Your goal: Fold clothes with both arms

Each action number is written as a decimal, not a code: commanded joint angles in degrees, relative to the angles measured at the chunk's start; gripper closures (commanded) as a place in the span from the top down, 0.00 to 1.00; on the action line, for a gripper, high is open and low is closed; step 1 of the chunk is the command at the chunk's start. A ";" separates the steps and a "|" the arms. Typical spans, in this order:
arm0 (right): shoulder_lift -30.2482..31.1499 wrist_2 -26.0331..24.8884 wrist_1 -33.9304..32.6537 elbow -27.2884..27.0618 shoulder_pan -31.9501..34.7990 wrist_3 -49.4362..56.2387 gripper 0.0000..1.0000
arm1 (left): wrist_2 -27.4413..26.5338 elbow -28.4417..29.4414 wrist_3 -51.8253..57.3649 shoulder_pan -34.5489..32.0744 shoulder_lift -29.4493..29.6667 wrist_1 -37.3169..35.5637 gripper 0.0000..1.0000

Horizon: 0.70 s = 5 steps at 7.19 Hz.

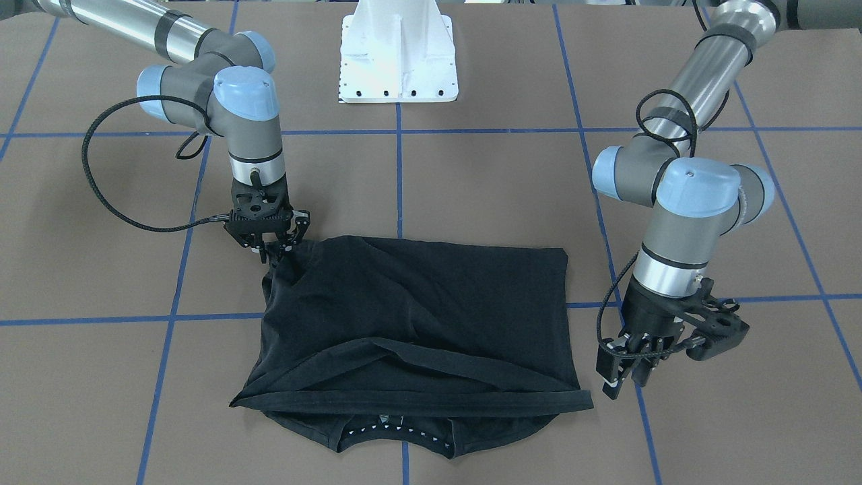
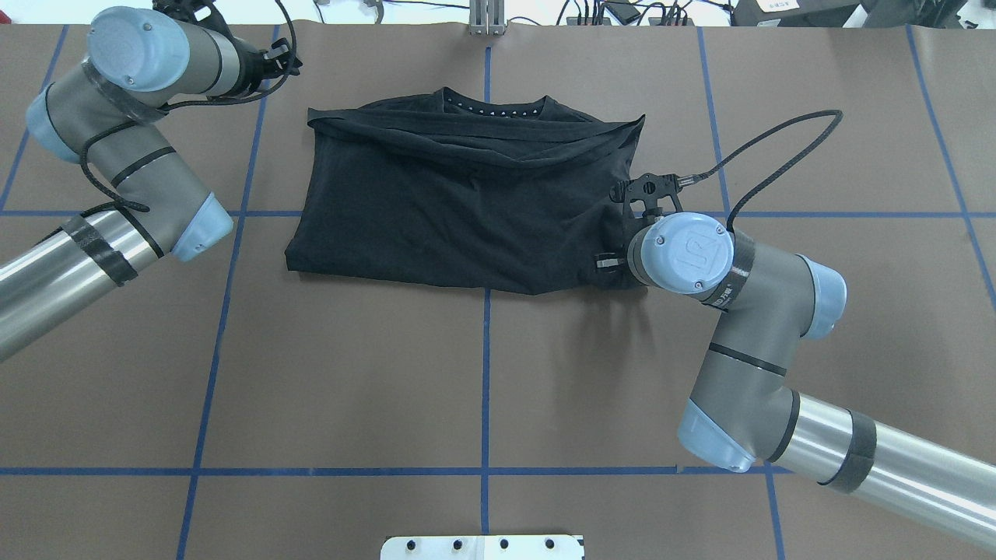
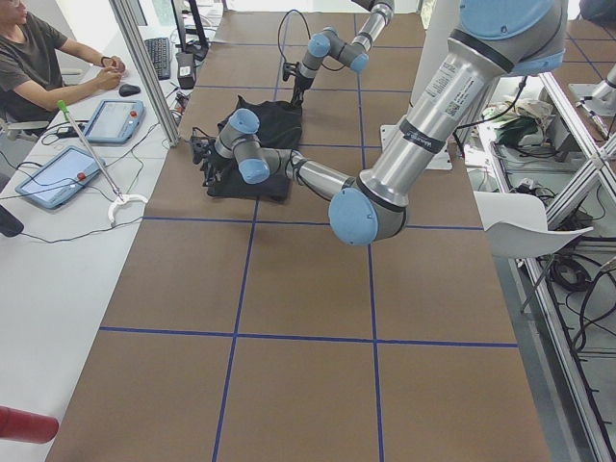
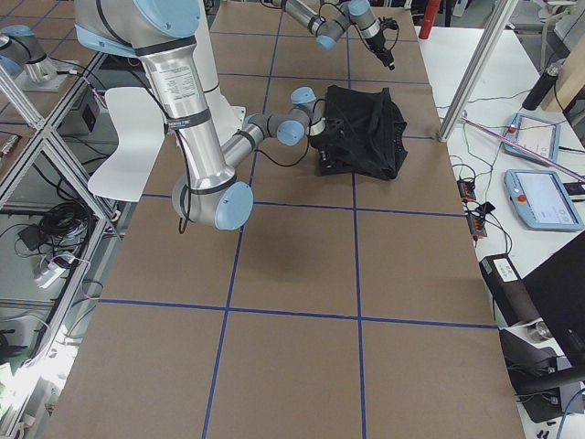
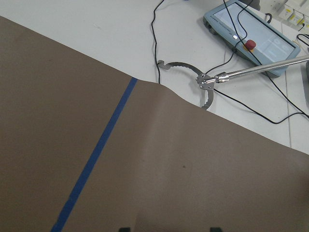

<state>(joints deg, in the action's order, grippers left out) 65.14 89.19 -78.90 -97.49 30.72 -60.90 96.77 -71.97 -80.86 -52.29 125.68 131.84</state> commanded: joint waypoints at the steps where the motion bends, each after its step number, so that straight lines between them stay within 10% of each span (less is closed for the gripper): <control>1: -0.01 1.95 0.06 0.01 0.83 1.65 0.00 | -0.09 -0.10 0.00 0.00 -0.09 0.00 0.65; 5: 6.91 6.86 0.24 -13.04 1.10 -10.63 0.00 | 0.00 -0.71 -0.44 0.17 0.00 -0.18 0.65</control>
<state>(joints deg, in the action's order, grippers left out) 68.90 94.36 -78.78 -104.99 31.94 -63.12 96.70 -72.47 -81.10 -52.19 125.67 131.73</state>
